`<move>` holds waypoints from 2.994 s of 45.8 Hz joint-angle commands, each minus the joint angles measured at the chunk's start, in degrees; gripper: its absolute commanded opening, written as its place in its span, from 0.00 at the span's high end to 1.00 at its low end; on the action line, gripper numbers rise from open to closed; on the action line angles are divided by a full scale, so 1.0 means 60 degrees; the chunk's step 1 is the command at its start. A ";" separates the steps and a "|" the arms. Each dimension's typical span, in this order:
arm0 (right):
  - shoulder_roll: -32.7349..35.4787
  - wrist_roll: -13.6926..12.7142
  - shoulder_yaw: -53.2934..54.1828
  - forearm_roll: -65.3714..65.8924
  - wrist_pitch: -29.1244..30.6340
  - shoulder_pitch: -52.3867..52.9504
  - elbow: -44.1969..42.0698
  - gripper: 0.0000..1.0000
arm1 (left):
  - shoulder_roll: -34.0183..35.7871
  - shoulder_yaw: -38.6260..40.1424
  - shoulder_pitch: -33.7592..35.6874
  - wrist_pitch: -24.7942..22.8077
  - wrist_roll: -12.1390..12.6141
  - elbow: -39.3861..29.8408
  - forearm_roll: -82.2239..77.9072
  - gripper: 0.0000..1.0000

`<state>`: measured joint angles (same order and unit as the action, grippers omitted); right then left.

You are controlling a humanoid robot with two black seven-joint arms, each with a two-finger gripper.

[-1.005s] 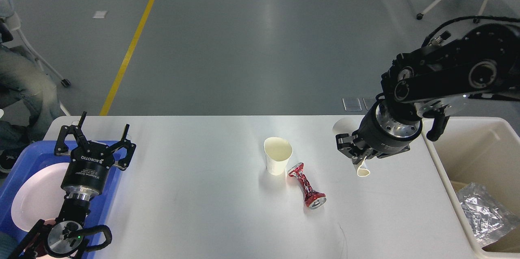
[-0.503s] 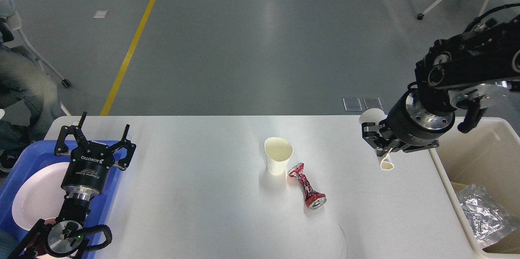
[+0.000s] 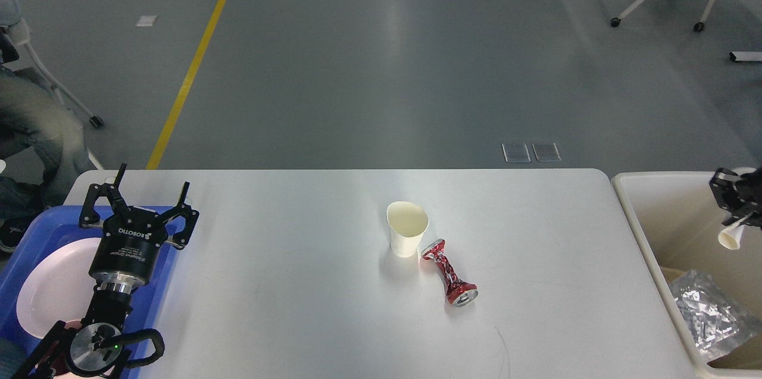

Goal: Tidy desktop

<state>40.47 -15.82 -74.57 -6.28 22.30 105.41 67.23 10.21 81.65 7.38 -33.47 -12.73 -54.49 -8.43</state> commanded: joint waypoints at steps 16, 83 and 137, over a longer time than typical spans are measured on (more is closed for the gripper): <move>0.0156 0.0044 0.5001 0.0094 -0.1664 -0.7795 -0.5696 1.00 | -0.0003 0.0000 0.0000 -0.0003 -0.0002 0.0000 -0.0001 0.04; -0.3742 0.0513 0.5032 0.1222 -0.5606 -1.1709 -0.9551 0.00 | -0.0003 0.0000 0.0000 -0.0003 0.0013 0.0000 -0.0001 0.04; -0.1808 0.0381 0.3055 0.4957 0.1686 -0.1650 -0.3238 0.00 | -0.0003 0.0000 0.0000 -0.0003 0.0013 0.0000 -0.0001 0.04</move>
<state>32.54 -13.55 -52.14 23.78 22.60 84.79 44.92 10.20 81.65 7.38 -33.48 -12.65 -54.49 -8.44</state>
